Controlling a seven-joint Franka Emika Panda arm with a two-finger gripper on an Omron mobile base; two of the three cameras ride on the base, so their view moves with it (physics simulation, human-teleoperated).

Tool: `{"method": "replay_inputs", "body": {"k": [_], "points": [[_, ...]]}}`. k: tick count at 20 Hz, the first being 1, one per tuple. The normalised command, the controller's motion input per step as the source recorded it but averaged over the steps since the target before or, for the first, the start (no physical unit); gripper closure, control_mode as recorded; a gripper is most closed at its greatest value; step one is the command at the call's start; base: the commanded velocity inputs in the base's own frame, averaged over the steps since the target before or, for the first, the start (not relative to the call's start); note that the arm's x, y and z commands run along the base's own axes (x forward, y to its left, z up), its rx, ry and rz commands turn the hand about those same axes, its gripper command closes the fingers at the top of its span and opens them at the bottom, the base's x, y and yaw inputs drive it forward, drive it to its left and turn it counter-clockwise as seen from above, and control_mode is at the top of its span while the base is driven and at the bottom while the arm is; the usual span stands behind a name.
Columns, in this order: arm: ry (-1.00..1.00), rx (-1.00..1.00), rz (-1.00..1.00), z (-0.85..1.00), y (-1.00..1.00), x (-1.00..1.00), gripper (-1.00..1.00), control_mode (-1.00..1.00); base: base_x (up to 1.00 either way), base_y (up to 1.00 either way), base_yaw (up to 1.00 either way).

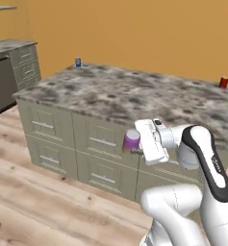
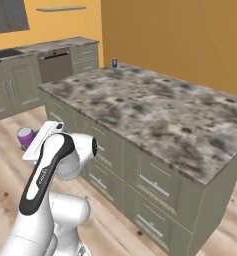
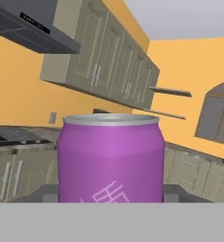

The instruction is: Four empty soda cans are scattered around the kitchen. Gather all the cans and cluster them next to the stove for recycling.

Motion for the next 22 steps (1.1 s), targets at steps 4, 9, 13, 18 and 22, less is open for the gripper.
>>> {"method": "replay_inputs", "body": {"k": [4,9,13,18,22], "points": [[0.00,0.00,0.00,0.00,0.00,0.00,1.00,1.00,1.00,0.31,0.11],[0.00,0.00,0.00,0.00,0.00,0.00,1.00,1.00,1.00,0.46,0.05],[0.00,0.00,0.00,0.00,0.00,0.00,1.00,1.00,0.81,0.72,0.02],[0.00,0.00,0.00,0.00,0.00,0.00,1.00,1.00,0.45,0.89,0.00],[0.00,0.00,0.00,0.00,0.00,0.00,1.00,1.00,0.37,0.82,0.02]]}}
